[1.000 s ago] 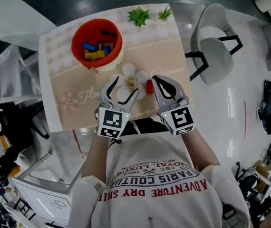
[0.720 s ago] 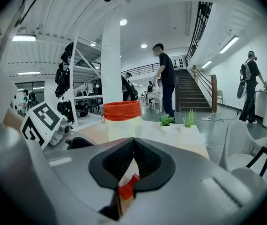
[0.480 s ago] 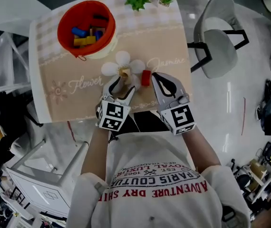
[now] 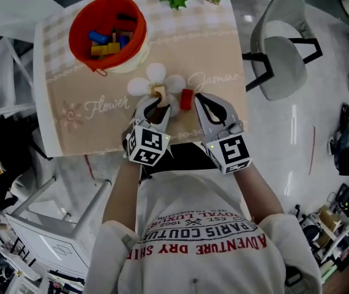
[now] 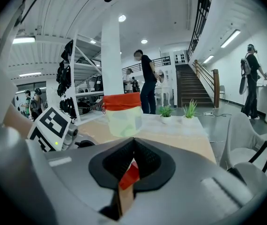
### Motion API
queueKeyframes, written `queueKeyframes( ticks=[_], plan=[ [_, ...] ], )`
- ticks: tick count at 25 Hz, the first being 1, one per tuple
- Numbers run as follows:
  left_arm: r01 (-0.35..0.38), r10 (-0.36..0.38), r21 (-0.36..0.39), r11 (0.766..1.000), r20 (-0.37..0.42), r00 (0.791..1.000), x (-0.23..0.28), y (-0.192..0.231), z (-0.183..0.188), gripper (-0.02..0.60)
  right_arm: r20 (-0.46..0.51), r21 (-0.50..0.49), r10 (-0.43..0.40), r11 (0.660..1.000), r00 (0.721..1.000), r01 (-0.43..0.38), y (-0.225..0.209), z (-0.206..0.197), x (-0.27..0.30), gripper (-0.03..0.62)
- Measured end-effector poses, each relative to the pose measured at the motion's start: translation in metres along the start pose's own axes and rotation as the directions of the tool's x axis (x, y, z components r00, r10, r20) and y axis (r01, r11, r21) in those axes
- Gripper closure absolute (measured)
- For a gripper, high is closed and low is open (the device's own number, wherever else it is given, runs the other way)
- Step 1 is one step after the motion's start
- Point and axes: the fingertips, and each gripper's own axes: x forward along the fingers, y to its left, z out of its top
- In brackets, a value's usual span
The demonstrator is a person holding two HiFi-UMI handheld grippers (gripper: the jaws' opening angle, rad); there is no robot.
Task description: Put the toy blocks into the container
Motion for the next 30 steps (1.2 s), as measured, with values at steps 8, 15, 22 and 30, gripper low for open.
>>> queueKeyframes(
  ticks=[8,15,22,30],
  plan=[
    [-0.005,0.006,-0.024,1.0,0.051,0.999,-0.019,0.007,0.016,0.462,0.028,-0.022,0.011,1.0,1.0,-0.01,0.005,0.017,-0.002,0.592],
    [-0.065,0.063,0.007,0.998,0.143,0.988,-0.055,0.022,0.06,0.462,0.086,-0.061,0.029,0.998,0.996,-0.023,0.013,0.052,-0.006,0.592],
    [-0.154,0.141,0.026,0.988,0.278,0.95,-0.107,0.05,0.117,0.462,0.154,-0.109,0.041,0.994,0.987,-0.024,0.02,0.097,-0.009,0.592],
    [-0.24,0.203,0.045,0.97,0.395,0.896,-0.158,0.112,0.165,0.462,0.201,-0.161,0.049,0.987,0.978,-0.016,0.033,0.143,0.017,0.592]
  ],
)
